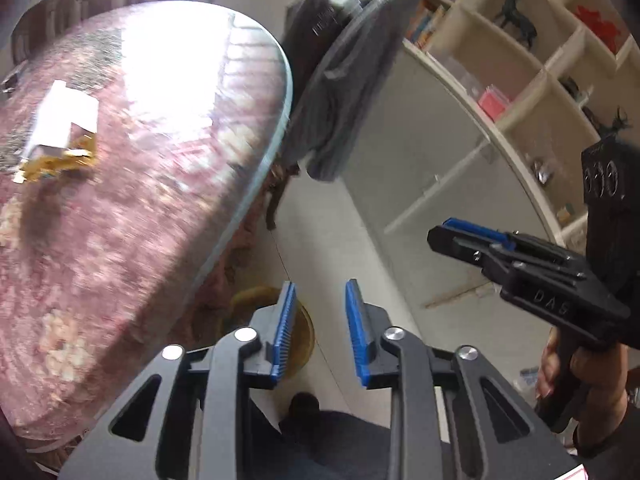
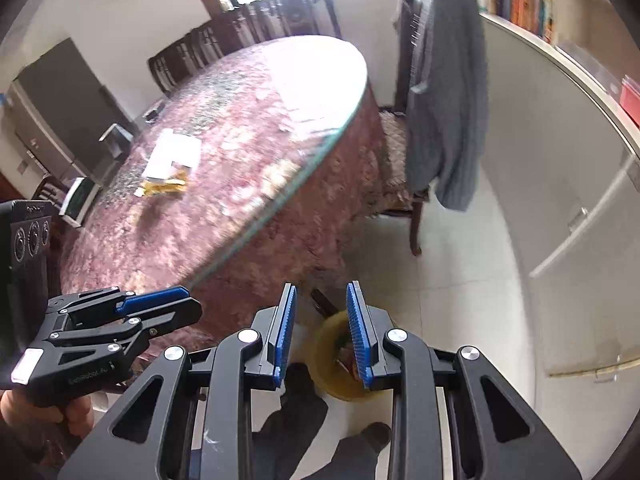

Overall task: Collect trash
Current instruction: 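Move both tools back to the white box and yellow wrapper on the table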

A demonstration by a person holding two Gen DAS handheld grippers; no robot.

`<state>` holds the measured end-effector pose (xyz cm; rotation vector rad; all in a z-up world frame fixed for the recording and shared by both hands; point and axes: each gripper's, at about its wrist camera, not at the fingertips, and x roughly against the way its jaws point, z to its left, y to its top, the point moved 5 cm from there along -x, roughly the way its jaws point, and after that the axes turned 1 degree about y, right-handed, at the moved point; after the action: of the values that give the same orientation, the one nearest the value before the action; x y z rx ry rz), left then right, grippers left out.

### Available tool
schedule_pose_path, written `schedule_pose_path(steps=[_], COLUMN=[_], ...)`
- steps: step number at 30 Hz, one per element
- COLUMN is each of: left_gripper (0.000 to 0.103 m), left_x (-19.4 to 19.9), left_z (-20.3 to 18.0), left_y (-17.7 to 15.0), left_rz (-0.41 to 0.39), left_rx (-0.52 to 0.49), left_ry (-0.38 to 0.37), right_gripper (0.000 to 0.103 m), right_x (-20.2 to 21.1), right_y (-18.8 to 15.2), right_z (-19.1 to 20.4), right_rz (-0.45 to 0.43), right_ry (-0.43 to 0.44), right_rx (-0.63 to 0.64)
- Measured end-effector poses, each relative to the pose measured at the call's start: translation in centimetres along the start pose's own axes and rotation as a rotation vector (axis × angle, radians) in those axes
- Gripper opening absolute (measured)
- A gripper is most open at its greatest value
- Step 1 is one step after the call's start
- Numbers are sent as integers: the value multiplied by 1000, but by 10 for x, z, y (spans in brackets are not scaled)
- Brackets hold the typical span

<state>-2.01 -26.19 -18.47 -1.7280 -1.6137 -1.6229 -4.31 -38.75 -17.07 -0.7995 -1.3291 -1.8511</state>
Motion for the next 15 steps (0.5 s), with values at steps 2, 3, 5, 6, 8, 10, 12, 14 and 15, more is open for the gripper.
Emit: schedule_pose_path(steps=[2, 3, 5, 6, 8, 10, 12, 14, 15], left_gripper=[36, 43, 48, 54, 66, 70, 70, 75, 78], left_x=[15, 23, 39, 45, 61, 73, 83, 93, 98], left_z=[11, 18, 33, 40, 60, 77, 93, 109, 118], left_y=[8, 13, 21, 24, 30, 36, 42, 45, 46], left_rz=[-44, -67, -110, -128, -172, -199, -222, -243, -253], left_rx=[26, 42, 74, 90, 132, 160, 184, 213, 224], left_ry=[19, 27, 54, 67, 94, 111, 133, 147, 155], right_gripper=[27, 27, 27, 28, 33, 36, 37, 40, 43], right_x=[-2, -3, -7, -9, -14, -20, -26, -34, -38], right_y=[11, 15, 26, 31, 40, 50, 59, 69, 74], right_z=[13, 20, 35, 44, 60, 77, 93, 110, 120], right_rz=[-11, -15, -22, -27, -32, -35, -37, -39, -43], right_ry=[18, 30, 53, 64, 84, 101, 117, 131, 136], right_rx=[28, 40, 71, 88, 116, 146, 170, 194, 209])
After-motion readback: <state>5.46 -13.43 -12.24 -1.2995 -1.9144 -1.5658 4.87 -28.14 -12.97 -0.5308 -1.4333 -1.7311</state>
